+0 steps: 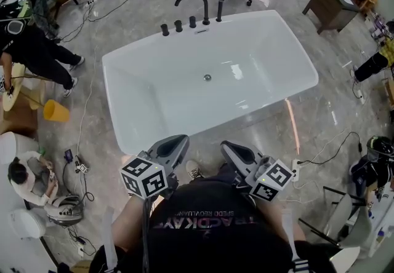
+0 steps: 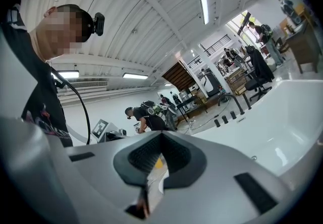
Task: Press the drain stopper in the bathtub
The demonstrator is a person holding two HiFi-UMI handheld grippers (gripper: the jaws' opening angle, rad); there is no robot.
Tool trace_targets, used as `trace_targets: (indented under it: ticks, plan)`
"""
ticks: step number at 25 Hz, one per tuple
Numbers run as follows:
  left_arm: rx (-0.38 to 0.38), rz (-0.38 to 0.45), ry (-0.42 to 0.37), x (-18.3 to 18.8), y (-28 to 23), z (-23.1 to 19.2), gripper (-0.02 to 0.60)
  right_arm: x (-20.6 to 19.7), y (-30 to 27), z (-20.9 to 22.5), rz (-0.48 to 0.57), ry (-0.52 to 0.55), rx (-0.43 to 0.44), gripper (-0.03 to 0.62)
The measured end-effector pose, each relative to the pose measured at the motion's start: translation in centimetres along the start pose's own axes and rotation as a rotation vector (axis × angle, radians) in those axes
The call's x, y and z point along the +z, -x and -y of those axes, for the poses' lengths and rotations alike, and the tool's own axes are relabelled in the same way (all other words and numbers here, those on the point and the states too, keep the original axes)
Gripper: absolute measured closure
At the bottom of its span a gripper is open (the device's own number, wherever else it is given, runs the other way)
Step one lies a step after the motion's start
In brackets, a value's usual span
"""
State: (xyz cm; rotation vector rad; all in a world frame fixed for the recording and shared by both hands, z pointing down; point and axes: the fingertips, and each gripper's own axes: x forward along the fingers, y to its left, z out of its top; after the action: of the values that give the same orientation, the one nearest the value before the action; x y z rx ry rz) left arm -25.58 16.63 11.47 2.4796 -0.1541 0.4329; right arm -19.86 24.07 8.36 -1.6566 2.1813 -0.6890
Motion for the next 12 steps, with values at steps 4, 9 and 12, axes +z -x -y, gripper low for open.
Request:
trace_targets:
  ticks: [4, 9, 12]
  plan:
    - [-0.002, 0.003, 0.018, -0.15, 0.16, -0.11, 0.577, -0.02, -0.25, -0.12, -0.008, 0.006, 0.000, 0.582]
    - [0.008, 0.013, 0.021, -0.03, 0.41, -0.47, 0.578, 0.25, -0.54, 0.09, -0.008, 0.008, -0.002, 0.582]
    - [0.016, 0.018, 0.014, -0.05, 0.51, -0.64, 0.577, 0.40, -0.57, 0.31, -0.009, 0.008, -0.004, 0.582]
